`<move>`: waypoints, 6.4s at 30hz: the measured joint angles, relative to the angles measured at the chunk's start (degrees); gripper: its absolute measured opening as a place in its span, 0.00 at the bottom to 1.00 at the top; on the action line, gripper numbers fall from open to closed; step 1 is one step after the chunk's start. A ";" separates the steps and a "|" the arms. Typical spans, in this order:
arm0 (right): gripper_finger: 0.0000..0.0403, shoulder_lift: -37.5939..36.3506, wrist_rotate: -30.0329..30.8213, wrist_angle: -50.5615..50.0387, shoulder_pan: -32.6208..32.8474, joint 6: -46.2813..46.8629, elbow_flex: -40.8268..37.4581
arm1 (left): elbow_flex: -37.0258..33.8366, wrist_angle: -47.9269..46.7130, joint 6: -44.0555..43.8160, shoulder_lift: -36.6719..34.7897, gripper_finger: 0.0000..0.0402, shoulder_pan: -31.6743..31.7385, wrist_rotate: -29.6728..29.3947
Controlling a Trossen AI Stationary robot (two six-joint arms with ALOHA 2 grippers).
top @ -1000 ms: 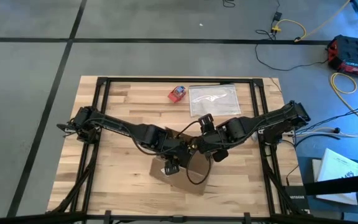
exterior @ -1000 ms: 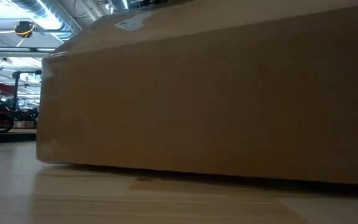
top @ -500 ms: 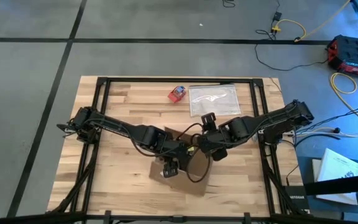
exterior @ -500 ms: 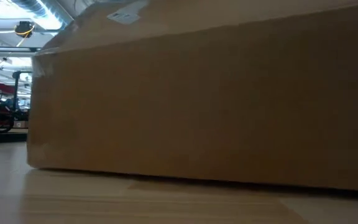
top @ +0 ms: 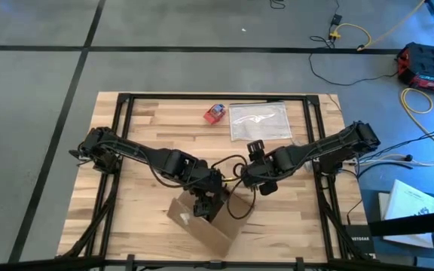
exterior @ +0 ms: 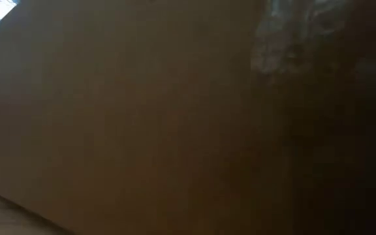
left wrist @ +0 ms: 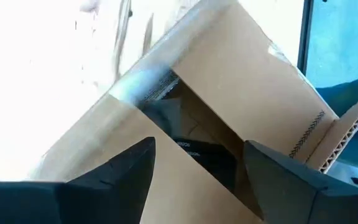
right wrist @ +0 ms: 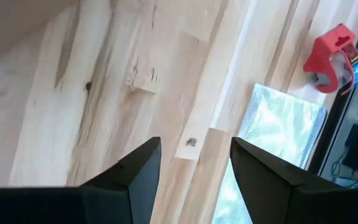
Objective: Unpack boxes
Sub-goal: Open the box using the silver cutter
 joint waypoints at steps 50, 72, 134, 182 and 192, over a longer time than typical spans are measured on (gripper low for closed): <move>0.45 -25.75 -14.32 49.62 18.30 41.50 -23.71 | -0.39 7.36 18.34 10.17 0.58 10.80 5.47; 0.45 -19.43 -16.83 45.34 16.40 35.44 -23.69 | -0.39 8.56 32.04 15.35 0.58 7.86 -2.98; 0.29 -11.15 -29.73 28.74 -0.14 29.19 -10.15 | -0.44 8.79 21.14 15.33 0.19 23.42 -9.69; 0.65 -5.40 1.17 29.87 5.58 18.10 1.11 | -0.39 8.27 19.87 15.29 0.19 23.54 -8.63; 0.65 -5.00 -4.04 18.05 1.45 16.66 -0.74 | -0.39 8.35 17.94 15.29 0.19 23.52 -8.40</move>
